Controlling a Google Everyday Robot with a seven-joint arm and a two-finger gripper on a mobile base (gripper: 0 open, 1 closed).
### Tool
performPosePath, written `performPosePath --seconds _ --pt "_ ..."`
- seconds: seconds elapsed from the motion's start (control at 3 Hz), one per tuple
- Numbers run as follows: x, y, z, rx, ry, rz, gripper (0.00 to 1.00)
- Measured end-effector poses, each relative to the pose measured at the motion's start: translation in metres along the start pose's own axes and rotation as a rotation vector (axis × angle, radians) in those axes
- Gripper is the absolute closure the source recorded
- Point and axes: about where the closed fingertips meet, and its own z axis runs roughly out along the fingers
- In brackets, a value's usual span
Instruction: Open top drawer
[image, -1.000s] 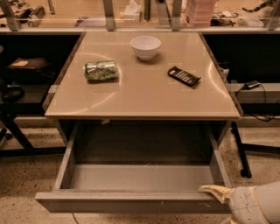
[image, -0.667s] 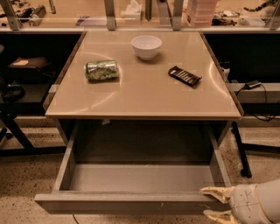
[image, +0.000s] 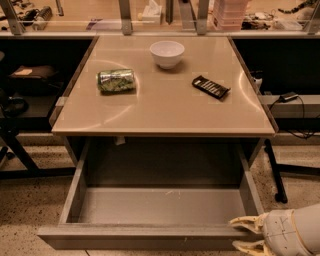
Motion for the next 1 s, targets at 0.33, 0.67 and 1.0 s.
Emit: performPosePath --seconds 0.33,0.67,1.0 --pt "0.0 0.0 0.0 0.0 0.0 0.0 0.27" --pt "0.0 0.0 0.0 0.0 0.0 0.0 0.04" --pt "0.0 0.0 0.0 0.0 0.0 0.0 0.0"
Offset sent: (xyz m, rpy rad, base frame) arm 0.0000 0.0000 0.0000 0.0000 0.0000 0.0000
